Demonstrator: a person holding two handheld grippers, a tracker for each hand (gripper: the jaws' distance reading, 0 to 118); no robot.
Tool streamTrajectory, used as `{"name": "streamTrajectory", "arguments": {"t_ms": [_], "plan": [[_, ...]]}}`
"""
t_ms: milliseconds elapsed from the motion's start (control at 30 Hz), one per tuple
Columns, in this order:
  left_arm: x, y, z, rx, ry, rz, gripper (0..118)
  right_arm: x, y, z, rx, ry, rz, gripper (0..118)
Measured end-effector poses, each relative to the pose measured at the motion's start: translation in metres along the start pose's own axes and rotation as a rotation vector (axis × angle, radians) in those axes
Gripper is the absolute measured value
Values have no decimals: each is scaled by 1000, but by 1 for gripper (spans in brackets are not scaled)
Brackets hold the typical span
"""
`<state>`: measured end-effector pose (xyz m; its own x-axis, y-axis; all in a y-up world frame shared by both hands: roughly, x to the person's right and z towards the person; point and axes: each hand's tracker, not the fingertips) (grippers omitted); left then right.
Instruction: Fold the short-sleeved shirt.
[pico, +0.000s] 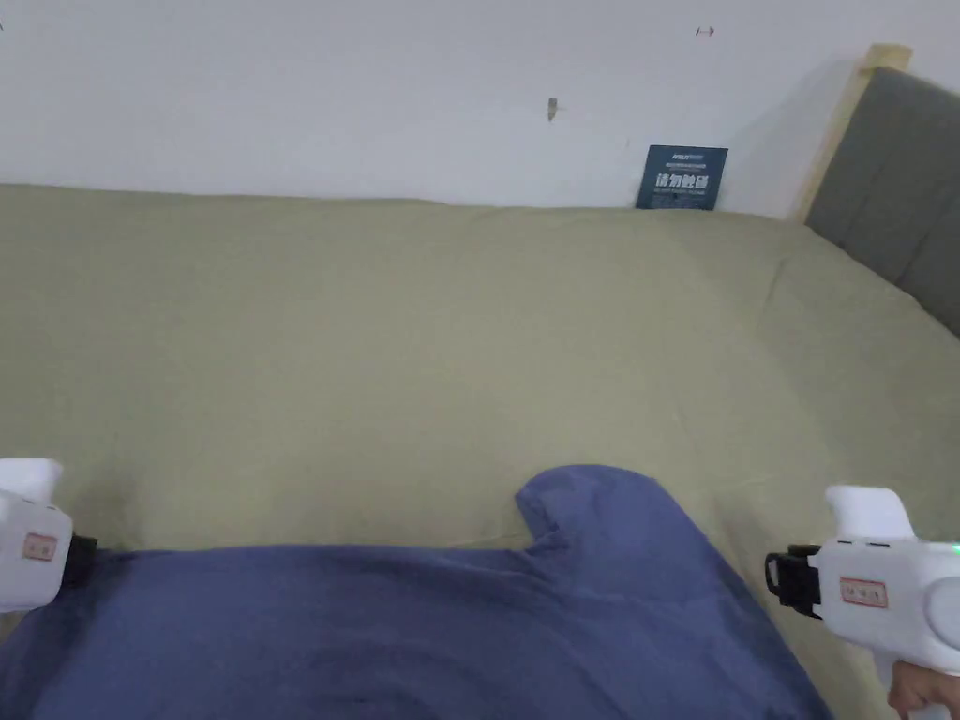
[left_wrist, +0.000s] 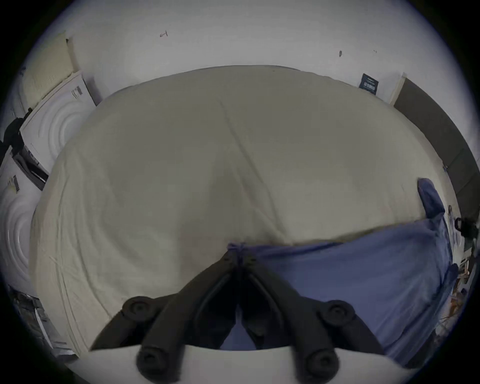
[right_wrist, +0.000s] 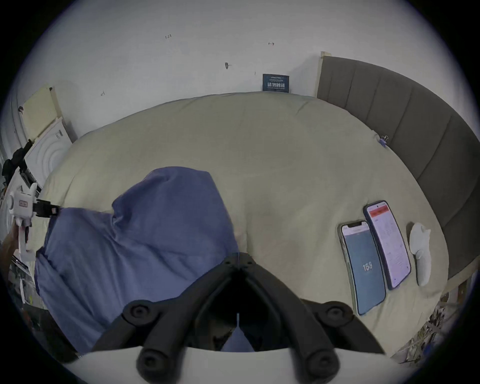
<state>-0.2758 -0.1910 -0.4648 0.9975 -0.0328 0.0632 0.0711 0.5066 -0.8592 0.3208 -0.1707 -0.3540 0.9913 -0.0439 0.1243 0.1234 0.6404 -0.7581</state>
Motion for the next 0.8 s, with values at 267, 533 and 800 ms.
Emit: {"name": "streamTrajectory", "arguments": {"t_ms": [267, 533, 800], "plan": [[-4, 3, -5, -14, -1, 26, 2, -10, 22, -75, -176, 9, 24, 104], [-10, -2, 16, 43, -22, 33, 2, -7, 19, -43, -81, 27, 4, 0], [-30, -23, 91, 137, -71, 61, 2, -6, 11, 56, 36, 75, -4, 0]]}}
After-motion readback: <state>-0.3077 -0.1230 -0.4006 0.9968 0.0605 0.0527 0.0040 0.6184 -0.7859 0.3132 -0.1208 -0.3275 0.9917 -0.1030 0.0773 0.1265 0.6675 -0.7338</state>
